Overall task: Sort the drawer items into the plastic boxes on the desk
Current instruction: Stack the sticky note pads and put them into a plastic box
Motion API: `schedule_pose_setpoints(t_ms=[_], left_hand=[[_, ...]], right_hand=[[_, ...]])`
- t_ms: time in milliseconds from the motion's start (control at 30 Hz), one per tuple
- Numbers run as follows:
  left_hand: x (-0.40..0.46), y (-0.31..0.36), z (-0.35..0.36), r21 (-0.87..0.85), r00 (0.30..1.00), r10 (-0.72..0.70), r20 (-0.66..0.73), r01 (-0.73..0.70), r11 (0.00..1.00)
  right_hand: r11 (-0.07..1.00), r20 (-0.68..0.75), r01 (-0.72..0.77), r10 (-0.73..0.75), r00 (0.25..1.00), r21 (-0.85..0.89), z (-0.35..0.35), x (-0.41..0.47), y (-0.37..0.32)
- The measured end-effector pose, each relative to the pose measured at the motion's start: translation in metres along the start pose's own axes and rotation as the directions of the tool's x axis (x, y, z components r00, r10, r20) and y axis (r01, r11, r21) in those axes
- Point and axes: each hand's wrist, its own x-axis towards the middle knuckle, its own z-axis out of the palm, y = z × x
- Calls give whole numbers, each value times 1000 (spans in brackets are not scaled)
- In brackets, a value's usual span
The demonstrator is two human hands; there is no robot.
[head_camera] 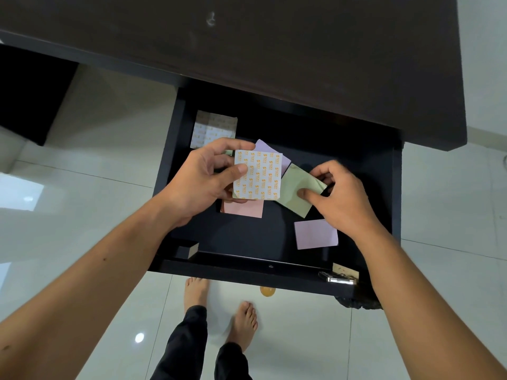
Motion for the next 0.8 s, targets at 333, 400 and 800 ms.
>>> schedule_pose_setpoints(t_ms=[333, 400, 800], left_hand=[[1, -1, 0, 43, 1000, 4, -12, -4, 999], [1, 0, 0, 46, 1000, 11, 8, -11, 999], [-5, 8, 3, -24, 996, 14, 84, -12, 1000]], right_hand=[[756, -57, 18, 25, 998, 654, -28, -13, -10], [728, -1, 43, -58, 998, 685, -24, -14, -21], [829, -3, 69, -81, 997, 554, 11, 0, -49]])
